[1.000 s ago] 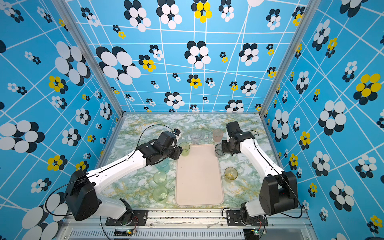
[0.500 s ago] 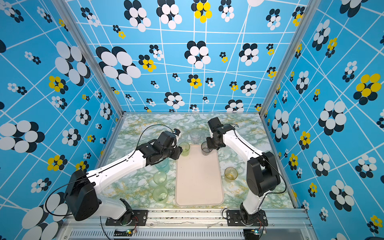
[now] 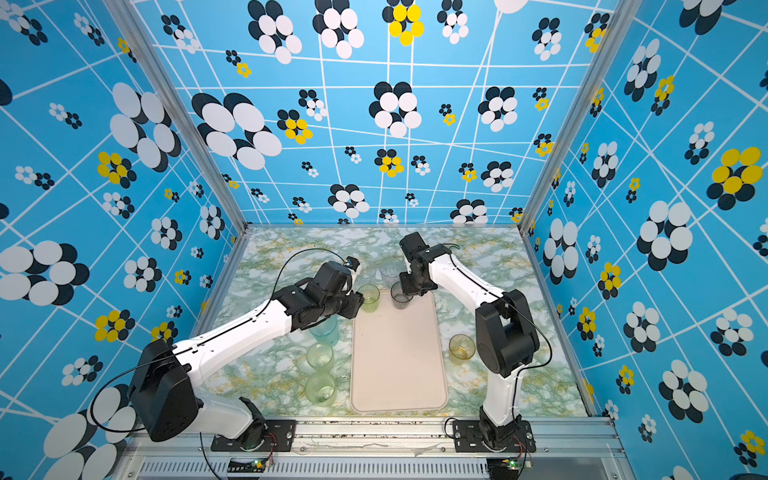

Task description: Place the glasses into the tray

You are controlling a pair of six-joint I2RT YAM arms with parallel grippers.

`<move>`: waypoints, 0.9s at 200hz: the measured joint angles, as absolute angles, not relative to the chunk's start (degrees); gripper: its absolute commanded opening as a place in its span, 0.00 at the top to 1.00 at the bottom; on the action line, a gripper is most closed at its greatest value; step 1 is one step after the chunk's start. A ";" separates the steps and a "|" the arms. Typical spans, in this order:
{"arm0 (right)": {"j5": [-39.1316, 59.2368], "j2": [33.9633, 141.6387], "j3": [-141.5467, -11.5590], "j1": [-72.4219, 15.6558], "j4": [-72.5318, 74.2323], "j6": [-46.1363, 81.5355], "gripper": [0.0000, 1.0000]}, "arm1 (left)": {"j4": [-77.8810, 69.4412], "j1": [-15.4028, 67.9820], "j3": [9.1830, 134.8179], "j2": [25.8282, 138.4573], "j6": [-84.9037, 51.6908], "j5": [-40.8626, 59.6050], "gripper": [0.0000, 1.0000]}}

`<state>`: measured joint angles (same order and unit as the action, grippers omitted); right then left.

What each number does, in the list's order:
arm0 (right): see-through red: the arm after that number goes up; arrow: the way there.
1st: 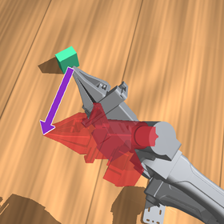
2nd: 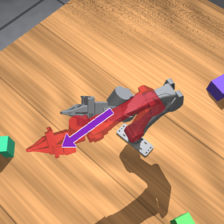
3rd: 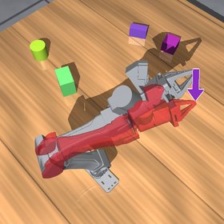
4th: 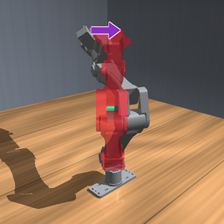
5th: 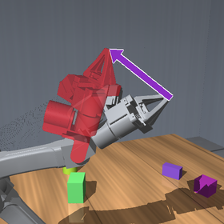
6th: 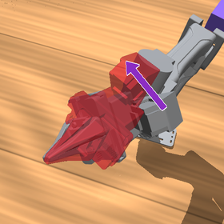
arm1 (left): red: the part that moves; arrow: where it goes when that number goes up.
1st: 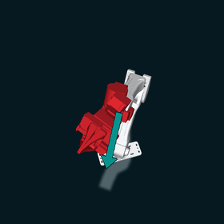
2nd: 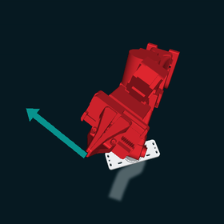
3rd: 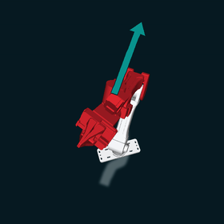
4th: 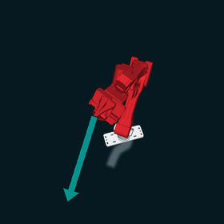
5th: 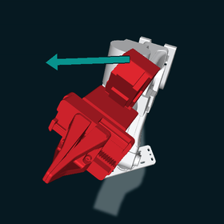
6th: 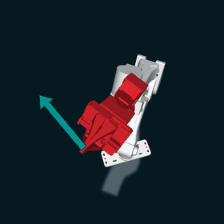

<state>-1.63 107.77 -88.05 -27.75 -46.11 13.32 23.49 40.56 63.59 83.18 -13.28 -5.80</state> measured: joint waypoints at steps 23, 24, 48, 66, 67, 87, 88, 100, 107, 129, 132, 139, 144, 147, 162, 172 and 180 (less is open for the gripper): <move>-1.67 108.99 -88.90 -27.75 -46.13 13.32 0.98 | 23.20 40.47 63.48 83.18 -13.28 -5.76 0.44; -1.67 109.03 -88.92 -27.75 -46.13 13.32 0.98 | 23.16 40.47 63.48 83.18 -13.26 -5.76 0.44; -1.91 110.00 -89.34 -27.86 -46.30 13.32 0.98 | 22.81 40.42 63.48 83.18 -13.28 -5.74 0.44; -2.11 110.17 -89.43 -28.29 -46.39 13.32 0.98 | 22.61 40.21 63.44 83.18 -13.28 -5.50 0.44; -2.09 110.19 -89.43 -28.34 -46.41 13.32 0.98 | 22.63 40.21 63.44 83.18 -13.26 -5.48 0.44; -2.28 110.74 -90.11 -28.75 -47.37 13.30 0.98 | 22.61 39.97 63.40 83.18 -13.26 -5.32 0.44; -2.28 110.78 -90.17 -28.77 -47.42 13.30 0.98 | 22.61 39.97 63.40 83.18 -13.26 -5.32 0.44; -2.28 111.44 -91.24 -28.88 -47.62 13.28 0.97 | 22.59 39.86 63.37 83.18 -13.26 -5.30 0.44; -2.31 111.66 -91.66 -28.93 -47.59 13.28 0.97 | 22.59 39.86 63.37 83.18 -13.26 -5.21 0.44; -2.48 111.79 -92.16 -28.93 -47.64 13.28 0.97 | 22.39 39.70 63.22 83.18 -12.99 -5.06 0.44; -2.48 111.83 -92.20 -28.93 -47.66 13.28 0.97 | 22.26 39.70 63.13 83.18 -12.93 -5.06 0.44; -2.48 111.92 -92.31 -28.93 -47.66 13.28 0.97 | 22.24 39.66 63.05 83.18 -12.86 -4.91 0.44; -2.48 112.01 -92.36 -28.93 -47.64 13.28 0.97 | 22.24 39.66 62.98 83.18 -12.84 -4.86 0.44; -2.48 112.05 -92.38 -28.93 -47.66 13.28 0.97 | 22.22 39.66 62.94 83.18 -12.84 -4.86 0.44; -2.48 112.38 -92.42 -28.93 -47.68 13.28 0.97 | 22.20 39.59 62.78 83.15 -12.84 -4.67 0.44; -2.48 112.62 -92.42 -28.93 -47.75 13.28 0.97 | 22.20 39.57 62.63 83.15 -12.84 -4.67 0.44; -2.48 112.86 -92.47 -28.93 -47.86 13.28 0.96 | 22.20 39.48 62.54 83.15 -12.84 -4.49 0.44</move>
